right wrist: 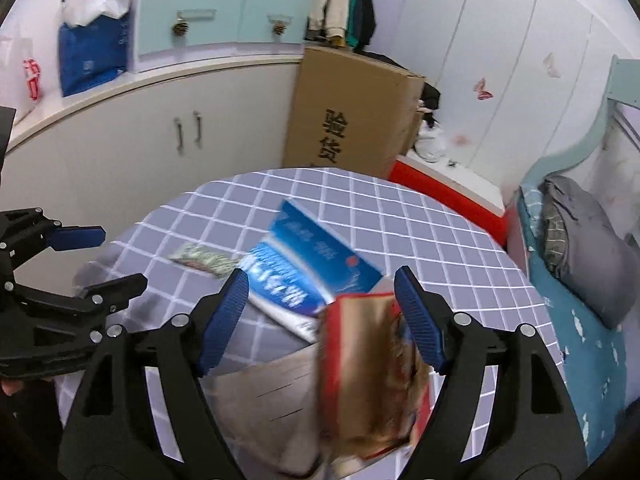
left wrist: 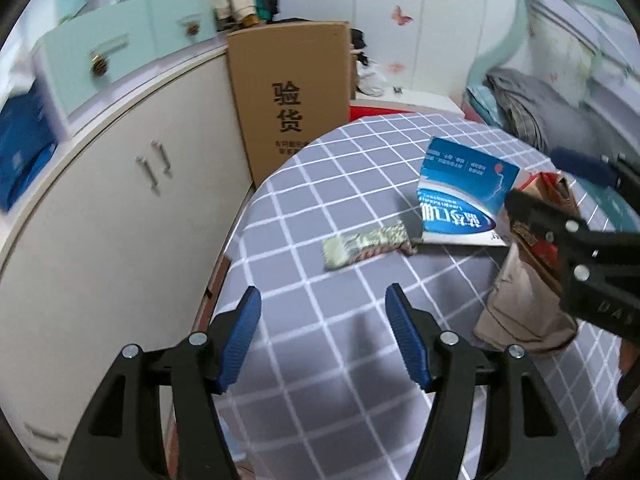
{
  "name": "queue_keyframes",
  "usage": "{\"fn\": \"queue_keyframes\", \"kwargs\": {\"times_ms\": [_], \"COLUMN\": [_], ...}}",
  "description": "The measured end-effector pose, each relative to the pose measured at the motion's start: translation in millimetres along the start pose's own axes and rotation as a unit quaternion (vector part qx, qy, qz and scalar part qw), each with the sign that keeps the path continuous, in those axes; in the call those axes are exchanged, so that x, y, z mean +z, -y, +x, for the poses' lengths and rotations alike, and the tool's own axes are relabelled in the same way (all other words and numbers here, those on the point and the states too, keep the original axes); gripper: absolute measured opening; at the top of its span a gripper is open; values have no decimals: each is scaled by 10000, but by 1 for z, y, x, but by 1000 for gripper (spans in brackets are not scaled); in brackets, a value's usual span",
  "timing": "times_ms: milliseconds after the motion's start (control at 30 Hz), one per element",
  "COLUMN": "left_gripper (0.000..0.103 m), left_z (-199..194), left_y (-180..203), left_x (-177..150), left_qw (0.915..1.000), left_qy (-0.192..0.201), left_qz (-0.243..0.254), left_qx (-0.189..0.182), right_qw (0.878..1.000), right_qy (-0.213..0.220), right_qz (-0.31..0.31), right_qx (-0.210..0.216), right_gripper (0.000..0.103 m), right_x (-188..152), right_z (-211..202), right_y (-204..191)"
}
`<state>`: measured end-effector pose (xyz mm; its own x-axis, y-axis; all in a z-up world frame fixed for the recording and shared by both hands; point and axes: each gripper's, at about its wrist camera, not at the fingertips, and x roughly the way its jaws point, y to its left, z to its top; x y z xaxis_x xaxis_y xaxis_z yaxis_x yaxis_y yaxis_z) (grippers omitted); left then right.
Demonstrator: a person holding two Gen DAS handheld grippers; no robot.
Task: Collect trash
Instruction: 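Grasp the blue printed box with the right tool while the left tool grasps the silver wrapper, then carry the blue box and silver wrapper over the wastebasket with both tools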
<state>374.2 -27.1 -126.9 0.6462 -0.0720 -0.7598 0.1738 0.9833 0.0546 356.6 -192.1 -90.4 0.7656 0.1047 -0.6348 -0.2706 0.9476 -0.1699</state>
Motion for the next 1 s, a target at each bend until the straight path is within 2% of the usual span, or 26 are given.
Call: {"fn": "queue_keyframes", "kwargs": {"times_ms": [100,267,300,367,433,533,600,667,767,833,867,900,1000], "left_gripper": [64,63,61,48,32,20,13,11,9,8,8,8,7], "left_z": [14,39,42,47,53,57,56,55,52,48,47,44,41], "left_y": [11,28,29,31,32,33,28,21,14,10,8,5,-5], "left_x": [10,18,19,21,23,25,26,28,25,22,21,20,17], "left_qw": [9991,9925,9918,9902,9896,9890,9911,9946,9964,9974,9977,9982,9993], "left_qy": [24,-57,-56,-39,-115,-85,-32,-30,10,46,75,107,104], "left_qz": [421,1217,1267,1391,1427,1474,1333,1034,838,713,664,586,353], "left_qx": [-59,-142,-144,-137,-141,-28,3,-30,-96,-97,-85,-42,-82], "right_qw": [10000,9999,9999,9998,9997,9987,9976,9961,9946,9935,9929,9918,9923], "right_qy": [-37,-140,-153,-202,-218,-399,-503,-643,-821,-942,-981,-1053,-1003], "right_qz": [83,27,8,-24,-62,-256,-330,-314,-431,-389,-360,-360,-576], "right_qx": [40,58,63,71,53,187,328,521,456,516,571,629,447], "right_gripper": [75,75,75,75,75,75,75,75,74,61,42,38,31], "right_x": [1,3,3,7,11,18,24,29,35,37,37,38,39], "right_z": [9,25,26,31,35,46,56,66,80,86,88,90,86], "right_y": [8,10,10,11,13,12,13,16,16,16,16,14,5]}}
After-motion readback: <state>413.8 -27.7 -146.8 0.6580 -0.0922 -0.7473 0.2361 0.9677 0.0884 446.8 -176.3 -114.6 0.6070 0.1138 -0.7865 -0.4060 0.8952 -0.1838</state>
